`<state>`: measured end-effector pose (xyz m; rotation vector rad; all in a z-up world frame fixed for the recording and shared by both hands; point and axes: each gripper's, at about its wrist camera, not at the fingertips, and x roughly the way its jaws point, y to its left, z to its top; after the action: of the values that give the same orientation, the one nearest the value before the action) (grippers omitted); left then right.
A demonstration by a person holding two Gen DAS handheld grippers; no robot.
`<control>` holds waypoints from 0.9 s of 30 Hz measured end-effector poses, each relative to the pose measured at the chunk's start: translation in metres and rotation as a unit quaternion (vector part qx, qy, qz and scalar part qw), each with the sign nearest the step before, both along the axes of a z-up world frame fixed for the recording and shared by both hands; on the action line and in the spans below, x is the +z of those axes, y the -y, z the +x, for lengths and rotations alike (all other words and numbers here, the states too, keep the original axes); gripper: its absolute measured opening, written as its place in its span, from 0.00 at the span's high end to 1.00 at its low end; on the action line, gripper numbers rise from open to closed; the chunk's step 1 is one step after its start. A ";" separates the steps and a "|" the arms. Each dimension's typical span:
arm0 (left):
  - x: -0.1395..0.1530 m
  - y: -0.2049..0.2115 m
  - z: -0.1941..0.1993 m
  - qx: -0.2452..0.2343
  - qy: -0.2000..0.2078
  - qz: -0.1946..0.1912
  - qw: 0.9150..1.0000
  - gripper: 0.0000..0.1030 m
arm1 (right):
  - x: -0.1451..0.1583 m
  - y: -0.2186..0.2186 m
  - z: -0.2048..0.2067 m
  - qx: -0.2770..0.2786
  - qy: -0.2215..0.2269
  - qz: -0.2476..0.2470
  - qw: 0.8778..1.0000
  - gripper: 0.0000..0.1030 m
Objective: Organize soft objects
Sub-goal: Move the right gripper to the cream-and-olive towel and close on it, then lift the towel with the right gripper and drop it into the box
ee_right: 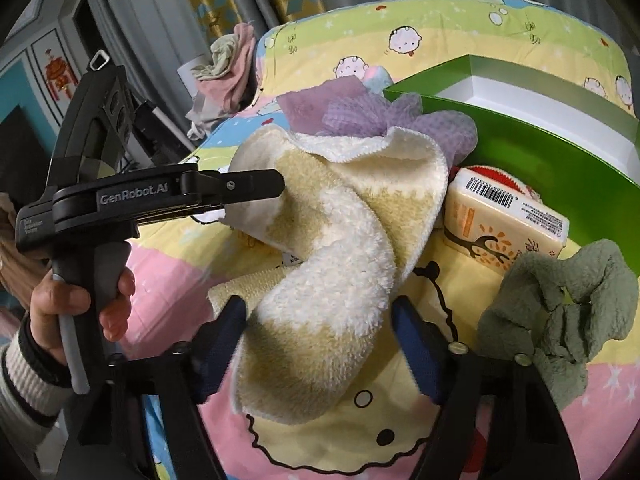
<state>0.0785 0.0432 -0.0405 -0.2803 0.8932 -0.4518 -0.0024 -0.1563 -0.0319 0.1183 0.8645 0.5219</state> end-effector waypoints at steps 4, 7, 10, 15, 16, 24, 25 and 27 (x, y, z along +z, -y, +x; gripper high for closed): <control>-0.001 0.000 -0.002 0.002 -0.017 -0.017 1.000 0.54 | -0.003 -0.003 -0.001 0.007 -0.003 -0.003 1.000 0.46; 0.002 0.005 -0.004 -0.003 -0.014 -0.014 1.000 0.78 | -0.004 -0.004 -0.001 0.004 -0.008 0.000 1.000 0.60; 0.001 0.007 -0.002 0.002 -0.028 -0.010 1.000 0.91 | -0.004 -0.002 0.000 -0.003 -0.010 0.010 1.000 0.74; 0.003 0.006 -0.005 -0.002 -0.030 -0.025 0.999 0.91 | -0.001 0.001 -0.002 -0.007 -0.004 0.017 1.000 0.81; 0.005 0.007 -0.007 -0.006 -0.027 -0.029 0.999 0.91 | 0.001 0.001 -0.004 -0.007 0.000 0.016 1.000 0.81; 0.063 0.021 -0.024 -0.041 0.039 -0.052 0.997 0.91 | 0.057 0.017 -0.020 -0.021 0.087 0.024 0.996 0.82; 0.071 0.026 -0.024 -0.048 0.048 -0.051 0.996 0.91 | 0.064 0.020 -0.020 -0.025 0.097 0.025 0.995 0.82; 0.088 0.036 -0.022 -0.059 0.065 -0.047 0.995 0.91 | 0.080 0.027 -0.018 -0.033 0.117 0.023 0.992 0.82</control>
<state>0.0560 0.0070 0.0475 -0.2824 0.7654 -0.6164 -0.0207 -0.1837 0.0476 0.1245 0.6175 0.4829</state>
